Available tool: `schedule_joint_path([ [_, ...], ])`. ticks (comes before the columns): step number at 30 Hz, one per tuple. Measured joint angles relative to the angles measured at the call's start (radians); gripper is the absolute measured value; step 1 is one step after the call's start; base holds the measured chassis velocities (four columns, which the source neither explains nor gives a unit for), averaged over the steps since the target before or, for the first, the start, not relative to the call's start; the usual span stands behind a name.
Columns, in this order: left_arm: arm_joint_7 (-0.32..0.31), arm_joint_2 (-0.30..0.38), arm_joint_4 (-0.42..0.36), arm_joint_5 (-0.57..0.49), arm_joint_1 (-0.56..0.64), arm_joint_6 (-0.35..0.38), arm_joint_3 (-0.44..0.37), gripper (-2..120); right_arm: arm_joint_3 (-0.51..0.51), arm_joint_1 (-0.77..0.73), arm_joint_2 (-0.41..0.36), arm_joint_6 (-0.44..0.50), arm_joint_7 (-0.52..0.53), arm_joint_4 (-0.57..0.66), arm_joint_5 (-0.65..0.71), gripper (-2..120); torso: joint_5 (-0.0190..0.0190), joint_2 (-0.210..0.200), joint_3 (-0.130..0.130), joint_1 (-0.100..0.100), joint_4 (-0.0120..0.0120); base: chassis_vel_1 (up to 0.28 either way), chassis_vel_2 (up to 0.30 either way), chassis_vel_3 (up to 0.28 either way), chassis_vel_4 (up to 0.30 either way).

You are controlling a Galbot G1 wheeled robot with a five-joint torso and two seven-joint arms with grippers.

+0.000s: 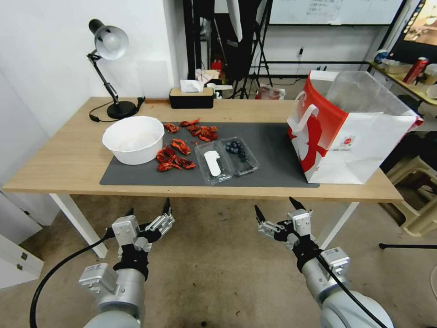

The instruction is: Close the takeout container lid, then place the container into the takeout bag.

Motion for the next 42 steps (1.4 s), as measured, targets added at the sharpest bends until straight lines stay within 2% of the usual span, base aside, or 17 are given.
schedule_joint_path([
  [11,0.031,0.005,0.042,0.017,-0.007,-0.028,-0.006,100,-0.001,0.175,-0.093,-0.016,0.011,-0.058,0.183,100,0.0002,0.0,0.0,0.0,0.0004,0.0,0.0,0.0,0.0],
  [16,0.047,0.025,0.085,0.019,-0.027,-0.045,0.02,100,-0.002,0.242,-0.141,0.002,0.017,-0.117,0.253,100,0.0,0.0,0.0,0.0,0.0001,0.0,0.0,0.0,0.0],
  [23,0.063,0.036,0.11,0.019,-0.035,-0.073,0.026,100,-0.038,0.351,-0.158,-0.002,0.06,-0.19,0.309,100,0.0001,0.0,0.0,0.0,0.0001,0.0,0.0,0.0,0.0],
  [27,0.068,0.036,0.111,0.019,-0.034,-0.082,0.018,100,-0.069,0.431,-0.161,-0.054,0.107,-0.228,0.34,100,0.0001,0.0,0.0,0.0,0.0002,0.0,0.0,0.0,0.0],
  [29,0.075,0.035,0.11,0.023,-0.03,-0.087,0.01,100,-0.107,0.524,-0.171,-0.151,0.175,-0.26,0.382,100,0.0001,0.0,0.0,0.0,0.0002,0.0,0.0,0.0,0.0],
  [31,0.076,0.035,0.11,0.026,-0.029,-0.087,0.007,100,-0.119,0.546,-0.175,-0.178,0.197,-0.266,0.394,100,0.0002,0.0,0.0,0.0,0.0001,0.0,0.0,0.0,0.0],
  [33,0.079,0.035,0.11,0.032,-0.028,-0.091,0.001,100,-0.164,0.62,-0.187,-0.294,0.274,-0.282,0.423,100,0.0,0.0,0.0,0.0,0.0002,0.0,0.0,0.0,0.0],
  [34,0.079,0.035,0.11,0.032,-0.028,-0.091,0.001,100,-0.164,0.62,-0.187,-0.294,0.274,-0.282,0.423,100,0.0,0.0,0.0,0.0,0.0002,0.0,0.0,0.0,0.0],
  [37,0.083,0.034,0.11,0.035,-0.025,-0.1,-0.005,100,-0.219,0.702,-0.194,-0.41,0.369,-0.3,0.481,100,0.0001,0.0,0.0,0.0,0.0,0.0,0.0,0.0,0.0],
  [42,0.087,0.032,0.116,0.037,-0.022,-0.113,-0.008,100,-0.288,0.796,-0.192,-0.444,0.453,-0.343,0.52,100,-0.0001,0.0,0.0,0.0,0.0,0.0,0.0,0.0,0.0],
])
